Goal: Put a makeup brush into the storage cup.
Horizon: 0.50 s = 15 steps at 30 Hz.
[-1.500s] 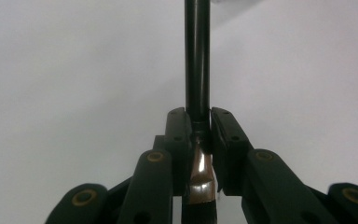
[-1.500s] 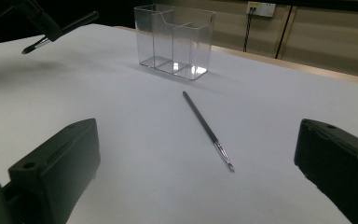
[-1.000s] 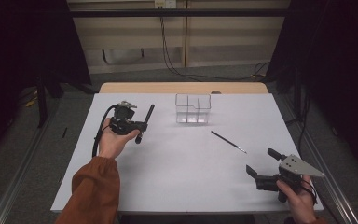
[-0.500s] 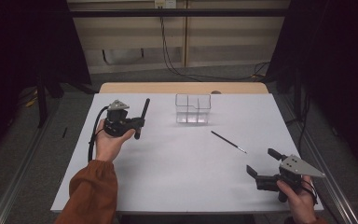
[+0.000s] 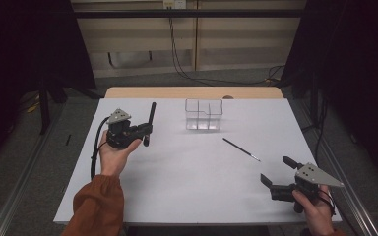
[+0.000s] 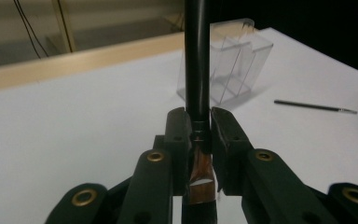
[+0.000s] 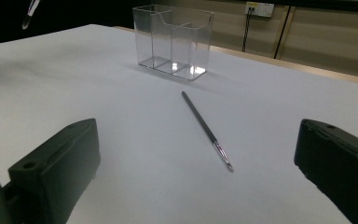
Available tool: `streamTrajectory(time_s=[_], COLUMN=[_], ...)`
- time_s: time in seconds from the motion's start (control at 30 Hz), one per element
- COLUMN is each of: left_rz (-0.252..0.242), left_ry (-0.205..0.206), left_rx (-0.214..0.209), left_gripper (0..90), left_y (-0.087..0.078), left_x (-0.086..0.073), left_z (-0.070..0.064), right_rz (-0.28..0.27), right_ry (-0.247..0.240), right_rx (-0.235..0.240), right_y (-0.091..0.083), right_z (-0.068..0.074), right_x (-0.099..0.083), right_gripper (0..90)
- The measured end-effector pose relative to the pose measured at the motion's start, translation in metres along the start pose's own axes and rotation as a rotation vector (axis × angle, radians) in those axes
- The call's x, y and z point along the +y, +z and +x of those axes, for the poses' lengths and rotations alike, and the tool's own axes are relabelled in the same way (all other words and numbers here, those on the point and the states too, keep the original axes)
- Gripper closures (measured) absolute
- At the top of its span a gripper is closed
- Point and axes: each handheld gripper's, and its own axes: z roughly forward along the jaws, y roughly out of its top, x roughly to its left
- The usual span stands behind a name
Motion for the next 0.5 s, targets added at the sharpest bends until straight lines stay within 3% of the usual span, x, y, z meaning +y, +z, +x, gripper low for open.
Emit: streamTrajectory(time_s=[0.2, 0.27, 0.4, 0.47, 0.5], left_rz=[-0.027, -0.033, -0.010, 0.000, 0.000], left_ry=[0.011, 0.004, 0.032, 0.061, 0.061], left_rx=[-0.029, -0.064, -0.111, -0.154, -0.154], left_gripper=[77.8, 77.8, 77.8, 77.8, 77.8], left_y=[-0.004, -0.004, -0.002, 0.000, 0.000], left_x=[-0.002, 0.000, 0.000, 0.000, 0.000], left_z=[-0.006, -0.008, -0.015, -0.026, -0.026], right_rz=[-0.002, -0.004, -0.003, -0.002, -0.002], right_ry=[0.001, -0.003, -0.002, -0.002, -0.002], right_rx=[0.001, 0.004, 0.005, 0.005, 0.005], right_y=[-0.001, -0.001, 0.000, 0.000, 0.000], right_z=[0.001, 0.001, 0.001, 0.001, 0.001], right_x=[0.000, 0.000, 0.000, 0.000, 0.000], right_gripper=[0.0, 0.0, 0.0, 0.0, 0.0])
